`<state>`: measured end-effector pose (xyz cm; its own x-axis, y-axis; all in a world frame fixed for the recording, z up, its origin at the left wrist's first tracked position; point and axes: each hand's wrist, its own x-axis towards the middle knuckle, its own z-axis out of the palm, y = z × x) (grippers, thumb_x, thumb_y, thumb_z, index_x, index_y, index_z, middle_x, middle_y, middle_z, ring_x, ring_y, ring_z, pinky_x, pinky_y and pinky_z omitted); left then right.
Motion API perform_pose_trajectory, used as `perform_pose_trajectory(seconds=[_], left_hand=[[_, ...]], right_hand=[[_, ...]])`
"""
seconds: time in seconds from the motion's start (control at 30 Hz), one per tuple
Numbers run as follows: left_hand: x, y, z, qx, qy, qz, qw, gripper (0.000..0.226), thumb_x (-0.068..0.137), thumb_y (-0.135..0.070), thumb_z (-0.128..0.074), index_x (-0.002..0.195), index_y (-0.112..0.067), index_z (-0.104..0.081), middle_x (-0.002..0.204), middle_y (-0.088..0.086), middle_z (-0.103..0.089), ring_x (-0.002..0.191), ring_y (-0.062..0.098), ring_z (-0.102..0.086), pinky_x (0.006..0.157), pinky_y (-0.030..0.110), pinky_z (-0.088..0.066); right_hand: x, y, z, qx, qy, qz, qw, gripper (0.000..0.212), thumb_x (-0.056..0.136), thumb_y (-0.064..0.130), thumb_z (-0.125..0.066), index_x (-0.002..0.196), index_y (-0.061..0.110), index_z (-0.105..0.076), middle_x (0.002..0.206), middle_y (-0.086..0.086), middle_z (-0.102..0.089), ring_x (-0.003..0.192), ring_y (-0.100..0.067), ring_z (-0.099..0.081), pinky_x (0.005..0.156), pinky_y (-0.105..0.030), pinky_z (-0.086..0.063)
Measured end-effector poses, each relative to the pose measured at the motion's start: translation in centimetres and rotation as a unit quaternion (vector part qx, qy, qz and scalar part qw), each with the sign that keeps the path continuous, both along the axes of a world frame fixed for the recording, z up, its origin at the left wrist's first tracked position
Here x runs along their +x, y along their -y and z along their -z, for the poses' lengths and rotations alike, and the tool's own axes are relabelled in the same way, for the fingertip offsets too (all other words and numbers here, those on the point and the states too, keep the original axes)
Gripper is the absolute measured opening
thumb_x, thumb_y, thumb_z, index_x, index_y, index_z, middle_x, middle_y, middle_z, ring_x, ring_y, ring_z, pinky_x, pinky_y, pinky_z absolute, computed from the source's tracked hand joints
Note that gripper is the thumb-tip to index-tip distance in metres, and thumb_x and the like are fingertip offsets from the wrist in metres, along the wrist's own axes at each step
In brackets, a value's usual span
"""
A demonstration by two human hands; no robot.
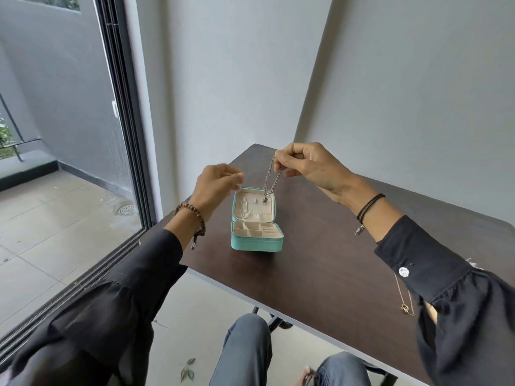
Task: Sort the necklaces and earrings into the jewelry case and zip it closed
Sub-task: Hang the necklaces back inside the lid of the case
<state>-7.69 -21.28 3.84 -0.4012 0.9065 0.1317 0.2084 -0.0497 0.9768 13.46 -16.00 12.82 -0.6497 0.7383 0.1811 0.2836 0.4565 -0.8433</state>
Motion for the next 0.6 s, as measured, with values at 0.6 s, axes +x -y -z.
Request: perform_pose_trajectory(seconds=[0.6], left_hand=[[0.6,-1.5,6.0,-0.081,-0.099,-0.071,0.989,0.031,0.096,-0.042,-0.062,0.111,-0.016,-0.069,0.104,-0.001,-0.074,0.097,0.019,-0.071,0.087,0.044,-0.060]], right_hand=[[-0.6,-2.3,3.1,-0.019,0.018,-0.003,1.000,0.030,0.103,0.027,-0.061,0.106,-0.002,-0.069,0.093,0.002,-0.074,0.094,-0.005,-0.067,0.096,-0.035,-0.053]])
